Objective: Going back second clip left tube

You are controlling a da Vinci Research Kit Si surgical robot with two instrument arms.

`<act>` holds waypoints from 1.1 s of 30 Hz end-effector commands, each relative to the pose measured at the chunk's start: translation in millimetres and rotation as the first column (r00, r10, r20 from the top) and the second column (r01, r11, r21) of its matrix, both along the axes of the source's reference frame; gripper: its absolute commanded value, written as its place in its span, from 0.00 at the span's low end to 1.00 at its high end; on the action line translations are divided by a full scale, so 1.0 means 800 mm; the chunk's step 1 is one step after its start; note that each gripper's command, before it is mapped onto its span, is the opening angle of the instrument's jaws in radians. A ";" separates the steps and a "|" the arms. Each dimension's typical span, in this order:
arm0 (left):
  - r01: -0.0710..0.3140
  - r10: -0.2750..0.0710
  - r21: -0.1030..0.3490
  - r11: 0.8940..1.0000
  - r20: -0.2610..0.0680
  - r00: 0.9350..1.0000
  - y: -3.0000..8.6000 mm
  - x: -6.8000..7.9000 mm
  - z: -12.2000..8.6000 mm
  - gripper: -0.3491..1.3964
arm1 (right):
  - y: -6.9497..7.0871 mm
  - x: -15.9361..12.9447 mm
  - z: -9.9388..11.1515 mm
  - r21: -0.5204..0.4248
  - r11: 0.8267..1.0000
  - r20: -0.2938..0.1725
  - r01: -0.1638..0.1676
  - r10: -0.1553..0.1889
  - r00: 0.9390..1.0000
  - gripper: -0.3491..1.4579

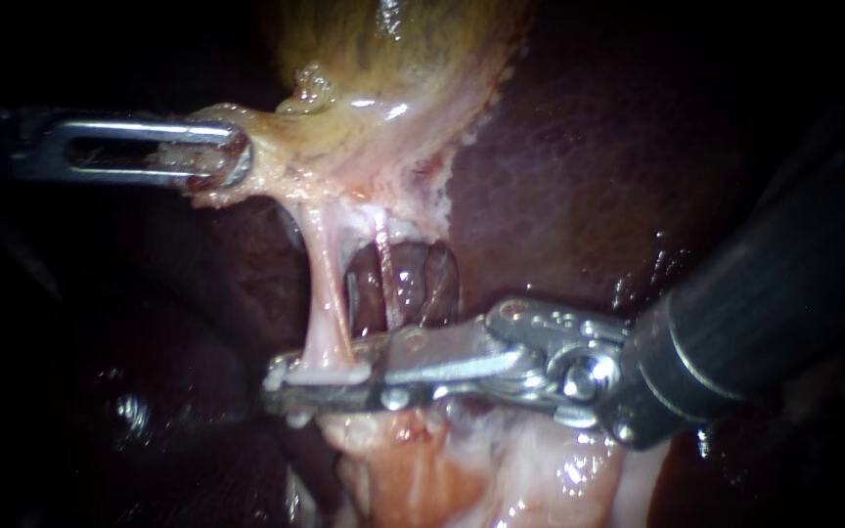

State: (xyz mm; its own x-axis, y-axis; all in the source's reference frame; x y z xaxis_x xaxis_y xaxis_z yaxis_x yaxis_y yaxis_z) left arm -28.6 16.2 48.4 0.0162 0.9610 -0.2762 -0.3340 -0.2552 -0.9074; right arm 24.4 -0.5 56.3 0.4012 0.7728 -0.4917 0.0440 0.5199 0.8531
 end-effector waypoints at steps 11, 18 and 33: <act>0.000 0.000 0.000 1.000 0.000 1.000 0.0000 0.0000 0.0000 0.00 | 0.0005 0.0014 0.0013 -0.145 0.988 -0.042 -0.043 0.037 0.998 0.43; 0.000 0.000 0.000 1.000 0.000 1.000 0.0000 0.0000 0.0000 0.00 | 0.0023 0.0005 0.0042 -0.269 0.958 -0.055 -0.101 0.089 0.994 0.47; -0.001 0.001 0.000 1.000 0.001 1.000 0.0000 0.0002 0.0000 0.00 | 0.0047 -0.0087 0.0030 -0.391 0.914 -0.076 -0.106 0.082 0.994 0.47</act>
